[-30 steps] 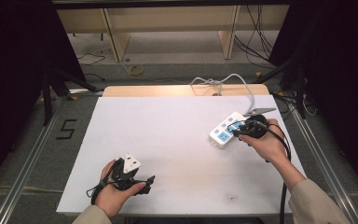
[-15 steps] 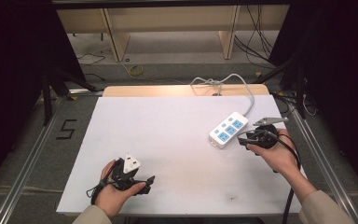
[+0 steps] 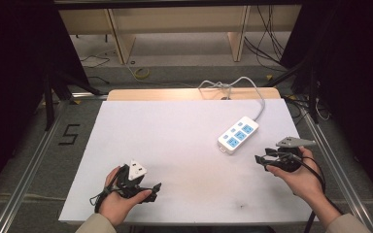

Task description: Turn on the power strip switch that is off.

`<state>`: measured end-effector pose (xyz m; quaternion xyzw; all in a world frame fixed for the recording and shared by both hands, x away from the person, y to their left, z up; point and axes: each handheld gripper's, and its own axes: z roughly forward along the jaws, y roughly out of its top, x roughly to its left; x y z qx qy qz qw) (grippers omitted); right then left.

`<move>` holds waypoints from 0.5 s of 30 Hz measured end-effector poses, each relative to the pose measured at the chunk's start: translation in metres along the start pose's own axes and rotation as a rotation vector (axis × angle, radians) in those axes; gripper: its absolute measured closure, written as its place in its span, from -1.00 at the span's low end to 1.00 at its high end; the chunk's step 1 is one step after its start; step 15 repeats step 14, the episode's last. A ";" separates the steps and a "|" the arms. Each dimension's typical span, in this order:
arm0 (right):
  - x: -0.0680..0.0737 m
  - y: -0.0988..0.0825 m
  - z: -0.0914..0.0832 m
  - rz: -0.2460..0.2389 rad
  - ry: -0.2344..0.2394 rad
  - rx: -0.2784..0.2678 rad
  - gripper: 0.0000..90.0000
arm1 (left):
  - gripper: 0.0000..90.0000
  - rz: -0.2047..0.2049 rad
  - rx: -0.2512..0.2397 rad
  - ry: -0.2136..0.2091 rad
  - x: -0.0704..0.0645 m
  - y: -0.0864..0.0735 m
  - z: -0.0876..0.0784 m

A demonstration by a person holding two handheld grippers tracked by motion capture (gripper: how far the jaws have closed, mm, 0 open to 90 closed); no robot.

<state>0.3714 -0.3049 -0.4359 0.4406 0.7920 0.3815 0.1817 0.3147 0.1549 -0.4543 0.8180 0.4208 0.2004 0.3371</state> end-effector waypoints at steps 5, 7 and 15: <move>0.005 -0.009 -0.008 -0.011 0.008 -0.032 0.01 | -0.72 -0.001 0.001 0.000 0.000 0.000 0.000; 0.006 -0.011 -0.010 -0.016 0.016 -0.043 0.00 | -0.72 0.000 0.002 -0.001 0.000 0.000 0.000; 0.006 -0.013 -0.013 -0.008 0.017 -0.057 -0.07 | -0.73 -0.003 0.004 -0.011 0.000 0.000 0.002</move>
